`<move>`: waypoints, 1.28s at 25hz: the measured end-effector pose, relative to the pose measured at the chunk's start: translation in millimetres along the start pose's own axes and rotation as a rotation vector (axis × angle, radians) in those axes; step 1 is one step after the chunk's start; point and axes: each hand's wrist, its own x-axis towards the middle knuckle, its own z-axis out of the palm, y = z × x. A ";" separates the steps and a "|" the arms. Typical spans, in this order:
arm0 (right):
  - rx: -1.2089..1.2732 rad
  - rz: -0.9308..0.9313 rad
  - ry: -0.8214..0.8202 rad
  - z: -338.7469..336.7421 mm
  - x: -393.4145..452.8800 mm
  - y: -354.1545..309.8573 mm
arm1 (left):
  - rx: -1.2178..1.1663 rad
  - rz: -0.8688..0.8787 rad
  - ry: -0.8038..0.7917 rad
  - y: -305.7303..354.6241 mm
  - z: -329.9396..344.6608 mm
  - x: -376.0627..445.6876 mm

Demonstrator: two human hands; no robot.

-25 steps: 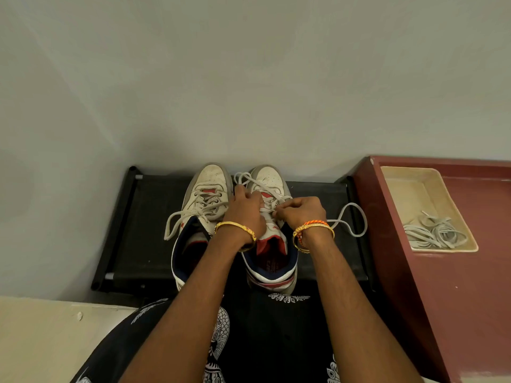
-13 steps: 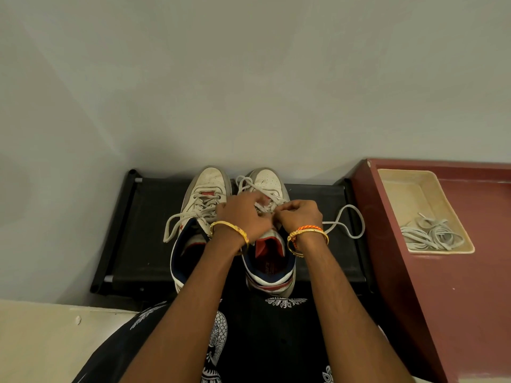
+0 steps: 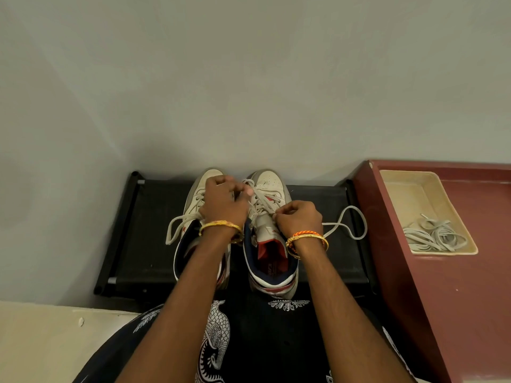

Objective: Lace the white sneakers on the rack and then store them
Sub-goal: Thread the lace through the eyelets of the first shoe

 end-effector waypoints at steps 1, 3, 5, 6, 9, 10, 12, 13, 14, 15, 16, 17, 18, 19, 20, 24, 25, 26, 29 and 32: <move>-0.008 0.000 0.000 0.4 -0.5 -0.3 | -0.185 -0.068 0.021 0.6 -5.4 0.7; -0.016 0.002 -0.003 0.7 -0.8 -1.0 | -0.591 -0.247 0.027 3.3 -8.3 1.0; -0.012 0.009 -0.012 0.4 -0.4 -0.7 | -0.897 -0.379 -0.017 11.0 -4.2 -1.6; -0.002 0.016 -0.017 -0.2 -0.5 -0.6 | -0.830 -0.327 -0.030 14.1 -0.4 -2.7; 0.005 0.021 -0.023 -2.0 0.0 0.0 | 0.154 0.123 -0.170 9.4 15.9 -8.0; 0.001 0.015 -0.023 -1.9 0.1 0.1 | 0.447 0.192 -0.225 5.9 21.1 -10.7; -0.005 0.000 -0.026 -1.0 0.1 0.0 | 0.738 0.178 -0.279 4.4 29.0 -12.9; -0.012 -0.007 -0.028 -0.4 0.1 -0.3 | 0.752 0.154 -0.269 4.5 30.5 -12.5; -0.019 -0.012 -0.028 -0.1 0.1 -0.2 | 0.736 0.137 -0.248 4.5 32.0 -10.9; -0.022 -0.015 -0.028 0.2 0.3 0.0 | 0.707 0.124 -0.230 3.3 32.9 -10.1; -0.024 -0.016 -0.026 0.6 0.3 0.1 | 0.675 0.113 -0.206 3.1 33.4 -9.6; -0.025 -0.015 -0.022 0.9 0.2 -0.1 | 0.629 0.095 -0.168 2.3 32.8 -10.0; -0.030 -0.014 -0.017 1.0 -0.3 -0.3 | 0.560 0.071 -0.135 1.8 31.0 -10.5; -0.037 -0.014 -0.014 1.1 -0.4 0.0 | 0.471 0.055 -0.096 1.8 27.7 -10.6; -0.042 -0.014 -0.013 1.3 -0.6 0.1 | 0.361 0.037 -0.046 4.0 21.9 -10.9; -0.042 -0.010 -0.031 -0.1 -1.0 0.1 | -0.208 -0.017 0.278 6.5 -9.4 6.2; -0.042 -0.012 -0.035 0.1 -0.3 0.1 | -0.381 -0.028 0.361 6.3 -19.6 11.7; -0.039 -0.012 -0.039 0.5 0.2 0.3 | -0.573 -0.061 0.428 4.8 -28.8 16.3; -0.017 0.000 -0.048 1.0 1.3 0.1 | -0.904 -0.170 0.474 2.5 -41.7 18.1; 0.021 0.015 -0.051 -1.0 2.4 2.1 | -0.554 -0.032 0.317 4.7 -31.6 9.5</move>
